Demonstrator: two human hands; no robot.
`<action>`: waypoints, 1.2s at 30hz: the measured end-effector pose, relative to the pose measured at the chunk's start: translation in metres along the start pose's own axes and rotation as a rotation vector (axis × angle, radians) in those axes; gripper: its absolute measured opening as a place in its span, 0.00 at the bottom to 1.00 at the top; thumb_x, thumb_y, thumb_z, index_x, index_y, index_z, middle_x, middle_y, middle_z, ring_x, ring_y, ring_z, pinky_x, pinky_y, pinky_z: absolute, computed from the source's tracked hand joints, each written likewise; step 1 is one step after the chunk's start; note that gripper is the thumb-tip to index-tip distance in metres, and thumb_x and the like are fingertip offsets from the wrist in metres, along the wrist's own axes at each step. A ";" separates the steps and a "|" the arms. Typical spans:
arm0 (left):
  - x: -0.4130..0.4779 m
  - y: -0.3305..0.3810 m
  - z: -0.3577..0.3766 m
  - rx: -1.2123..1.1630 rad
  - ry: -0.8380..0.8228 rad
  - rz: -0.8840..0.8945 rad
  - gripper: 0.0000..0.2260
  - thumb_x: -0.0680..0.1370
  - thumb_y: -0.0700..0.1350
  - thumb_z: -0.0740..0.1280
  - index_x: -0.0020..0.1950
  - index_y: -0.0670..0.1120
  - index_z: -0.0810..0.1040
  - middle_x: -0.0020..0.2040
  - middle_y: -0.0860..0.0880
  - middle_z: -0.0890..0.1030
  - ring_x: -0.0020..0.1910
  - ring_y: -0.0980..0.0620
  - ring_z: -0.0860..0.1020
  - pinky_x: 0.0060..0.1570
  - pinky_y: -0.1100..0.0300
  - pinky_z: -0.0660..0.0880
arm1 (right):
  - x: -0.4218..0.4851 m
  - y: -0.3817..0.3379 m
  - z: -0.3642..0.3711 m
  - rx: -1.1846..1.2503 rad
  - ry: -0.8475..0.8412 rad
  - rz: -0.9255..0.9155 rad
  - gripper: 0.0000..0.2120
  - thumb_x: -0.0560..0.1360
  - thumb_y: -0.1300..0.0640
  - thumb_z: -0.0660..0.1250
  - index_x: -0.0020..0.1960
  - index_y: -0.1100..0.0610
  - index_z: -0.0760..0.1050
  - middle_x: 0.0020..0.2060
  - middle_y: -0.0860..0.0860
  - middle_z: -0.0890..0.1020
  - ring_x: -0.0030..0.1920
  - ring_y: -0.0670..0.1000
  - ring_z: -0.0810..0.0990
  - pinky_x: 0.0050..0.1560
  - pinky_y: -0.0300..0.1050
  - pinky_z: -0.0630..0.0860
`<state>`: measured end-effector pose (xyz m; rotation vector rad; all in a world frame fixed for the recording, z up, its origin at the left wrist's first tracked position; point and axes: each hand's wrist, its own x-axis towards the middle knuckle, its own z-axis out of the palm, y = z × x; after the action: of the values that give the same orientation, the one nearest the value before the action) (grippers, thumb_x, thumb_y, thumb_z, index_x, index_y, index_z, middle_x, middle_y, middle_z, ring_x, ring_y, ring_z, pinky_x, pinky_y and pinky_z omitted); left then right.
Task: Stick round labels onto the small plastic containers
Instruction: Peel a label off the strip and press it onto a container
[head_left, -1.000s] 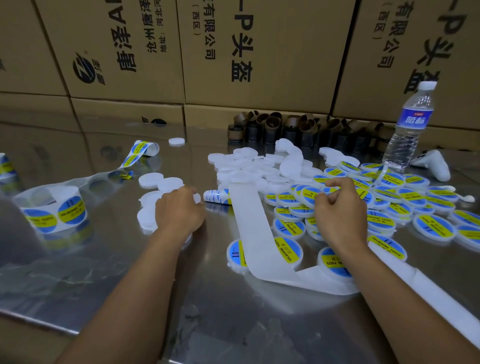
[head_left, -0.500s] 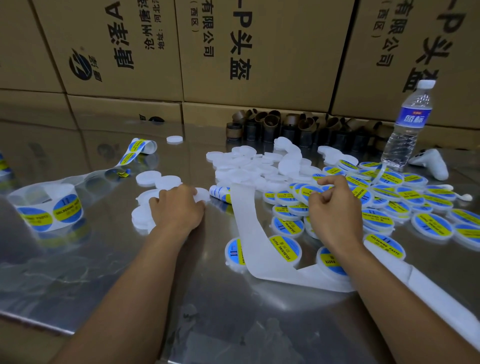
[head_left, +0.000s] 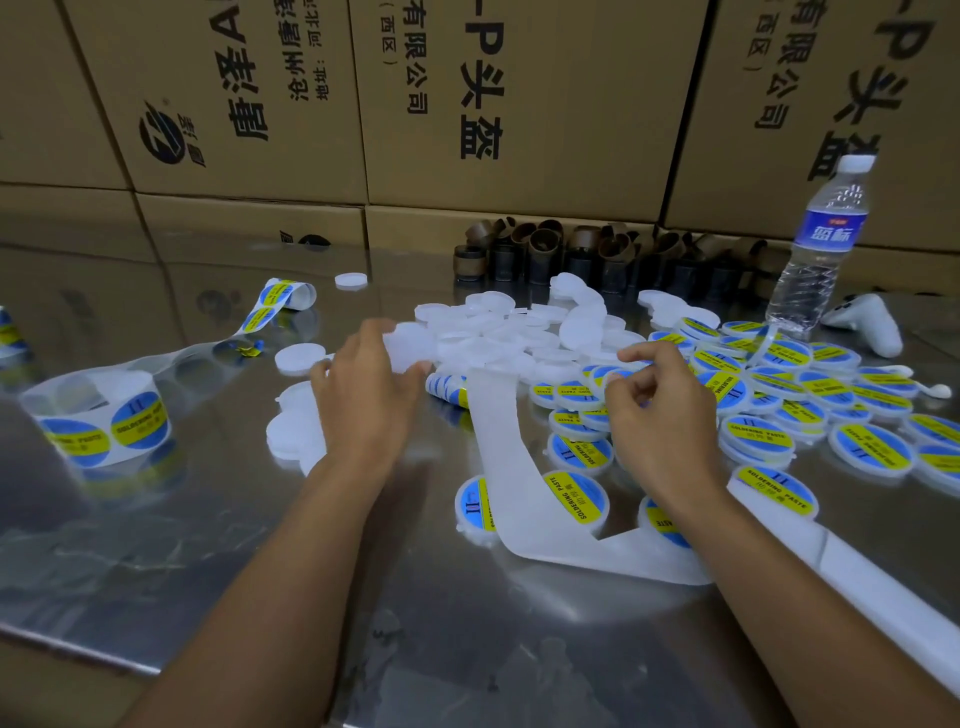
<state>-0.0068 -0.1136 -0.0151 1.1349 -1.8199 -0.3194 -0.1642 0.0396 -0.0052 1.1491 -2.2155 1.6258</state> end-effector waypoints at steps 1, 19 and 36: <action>-0.001 0.005 0.000 -0.181 -0.005 0.000 0.18 0.74 0.48 0.71 0.62 0.47 0.72 0.57 0.49 0.79 0.57 0.47 0.75 0.61 0.51 0.68 | -0.002 -0.003 0.001 0.045 -0.017 -0.018 0.08 0.74 0.62 0.63 0.50 0.51 0.73 0.30 0.45 0.76 0.41 0.49 0.75 0.42 0.43 0.67; -0.029 0.051 -0.009 -0.987 -0.523 -0.008 0.19 0.72 0.44 0.72 0.61 0.54 0.74 0.58 0.52 0.80 0.50 0.60 0.80 0.47 0.67 0.76 | -0.009 -0.026 0.002 0.633 -0.319 0.255 0.03 0.74 0.58 0.69 0.44 0.50 0.79 0.31 0.45 0.84 0.34 0.40 0.82 0.33 0.28 0.73; -0.013 0.041 -0.004 -1.557 -0.442 -0.485 0.11 0.80 0.33 0.58 0.52 0.44 0.77 0.40 0.49 0.85 0.43 0.48 0.84 0.42 0.58 0.81 | -0.023 -0.017 0.027 0.286 -0.276 0.060 0.05 0.74 0.52 0.68 0.49 0.50 0.74 0.29 0.49 0.80 0.28 0.41 0.73 0.32 0.29 0.68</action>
<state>-0.0247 -0.0800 0.0053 0.2923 -0.9737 -1.9448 -0.1287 0.0253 -0.0159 1.4732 -2.2441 1.9653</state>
